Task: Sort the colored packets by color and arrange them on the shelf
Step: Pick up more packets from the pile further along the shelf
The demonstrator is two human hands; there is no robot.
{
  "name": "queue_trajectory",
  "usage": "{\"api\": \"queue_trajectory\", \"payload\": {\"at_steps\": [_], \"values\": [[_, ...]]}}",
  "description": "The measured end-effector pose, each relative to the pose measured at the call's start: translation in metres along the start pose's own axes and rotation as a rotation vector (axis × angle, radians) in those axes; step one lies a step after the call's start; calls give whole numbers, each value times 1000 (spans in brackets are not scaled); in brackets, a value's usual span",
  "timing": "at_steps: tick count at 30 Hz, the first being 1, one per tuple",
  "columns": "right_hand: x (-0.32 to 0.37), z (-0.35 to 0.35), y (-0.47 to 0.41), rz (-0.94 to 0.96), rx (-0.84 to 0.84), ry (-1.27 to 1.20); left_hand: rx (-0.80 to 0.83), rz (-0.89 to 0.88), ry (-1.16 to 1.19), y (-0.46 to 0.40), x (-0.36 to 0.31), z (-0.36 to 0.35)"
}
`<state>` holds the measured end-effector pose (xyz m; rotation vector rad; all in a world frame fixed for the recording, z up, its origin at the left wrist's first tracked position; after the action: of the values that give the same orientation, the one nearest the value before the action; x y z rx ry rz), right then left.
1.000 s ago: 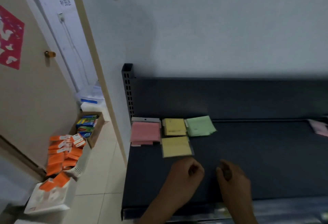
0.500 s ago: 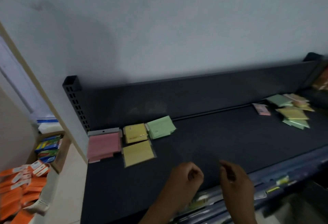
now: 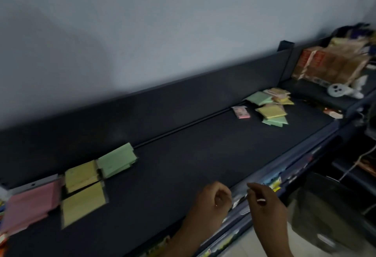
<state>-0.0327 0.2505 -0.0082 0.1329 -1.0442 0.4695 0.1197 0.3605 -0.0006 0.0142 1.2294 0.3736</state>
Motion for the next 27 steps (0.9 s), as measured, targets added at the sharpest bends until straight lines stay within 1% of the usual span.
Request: {"api": "queue_trajectory", "payload": {"at_steps": [4, 9, 18, 23, 27], "values": [[-25, 33, -17, -59, -15, -18, 10, -22, -40, -33, -20, -33], [-52, 84, -35, -75, -75, -28, -13, -68, -55, -68, -53, -71], [-102, 163, -69, -95, -105, -51, 1, -108, -55, -130, -106, -148], [-141, 211, -78, -134, -153, -5, 47, -84, -90, -156, -125, -195], [-157, 234, -82, -168, -161, -1, 83, -70, -66, -171, -127, -213]]}}
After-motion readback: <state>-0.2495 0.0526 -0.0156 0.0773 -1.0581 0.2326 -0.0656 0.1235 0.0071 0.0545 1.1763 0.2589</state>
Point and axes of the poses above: each hand's wrist, its own y-axis away from the middle knuckle, its own z-axis out of the back of the hand, x = y × z, the point moved 10 cm from there along -y, towards the middle knuckle, and after that the axes turned 11 degrees about x, right-handed, at the moved point
